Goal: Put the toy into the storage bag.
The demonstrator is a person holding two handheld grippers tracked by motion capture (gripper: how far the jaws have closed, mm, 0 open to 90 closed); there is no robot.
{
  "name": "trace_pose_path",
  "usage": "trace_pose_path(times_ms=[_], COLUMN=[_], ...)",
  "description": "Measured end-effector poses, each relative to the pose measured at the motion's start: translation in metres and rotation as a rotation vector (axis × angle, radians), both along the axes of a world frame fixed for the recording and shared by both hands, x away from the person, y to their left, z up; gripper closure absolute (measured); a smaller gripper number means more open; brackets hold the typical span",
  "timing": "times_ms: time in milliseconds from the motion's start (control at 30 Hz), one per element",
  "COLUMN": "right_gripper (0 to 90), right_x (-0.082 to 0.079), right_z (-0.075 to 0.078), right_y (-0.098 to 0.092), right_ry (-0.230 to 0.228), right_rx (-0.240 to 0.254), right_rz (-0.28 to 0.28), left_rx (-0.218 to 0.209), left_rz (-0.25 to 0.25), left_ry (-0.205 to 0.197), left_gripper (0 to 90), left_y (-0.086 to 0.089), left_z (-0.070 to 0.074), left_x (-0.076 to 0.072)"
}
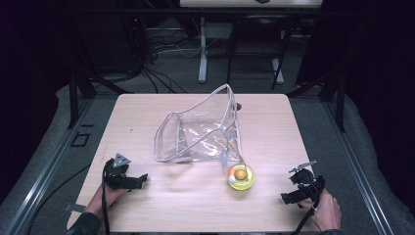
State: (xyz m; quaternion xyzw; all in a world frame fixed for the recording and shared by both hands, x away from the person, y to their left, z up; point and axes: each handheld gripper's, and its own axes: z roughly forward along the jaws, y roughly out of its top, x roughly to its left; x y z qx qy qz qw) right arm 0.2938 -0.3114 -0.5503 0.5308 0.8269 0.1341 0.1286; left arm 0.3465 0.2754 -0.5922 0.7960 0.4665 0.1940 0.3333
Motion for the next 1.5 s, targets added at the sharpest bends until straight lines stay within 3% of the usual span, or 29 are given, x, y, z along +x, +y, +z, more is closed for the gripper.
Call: trace_pose_path(times_ms=[467,667,867,900,1267,1500], right_gripper=[0.0,0.0,0.0,0.0,0.0,0.0], right_x=[0.006,0.006,0.007,0.007,0.005,0.006], right_z=[0.005,0.016,0.025,0.027,0.036,0.048], right_y=[0.001,0.008,0.016,0.019,0.031,0.051], right_ry=[0.031,0.010,0.004,-0.003,-0.023,-0.043], right_rx=[-0.035,0.006,-0.002,0.021,0.057,0.095], right_rz=[0.008,0.024,0.066,0.080,0.109,0.179], left_rx=[0.000,0.000,-0.001,-0.001,-0.001,-0.002], left_rz=[-0.001,-0.002,-0.002,-0.002,0.001,0.001], left_ry=[-0.002,-0.002,-0.001,-0.001,0.000,0.001], left_gripper=[0.1,0.1,0.1,0.1,0.1,0.1], left_y=[0.000,0.000,0.000,0.000,0.000,0.000], left_z=[0.000,0.000,0.000,0.000,0.000,0.000], left_x=[-0.001,-0.001,-0.001,-0.001,-0.002,-0.002])
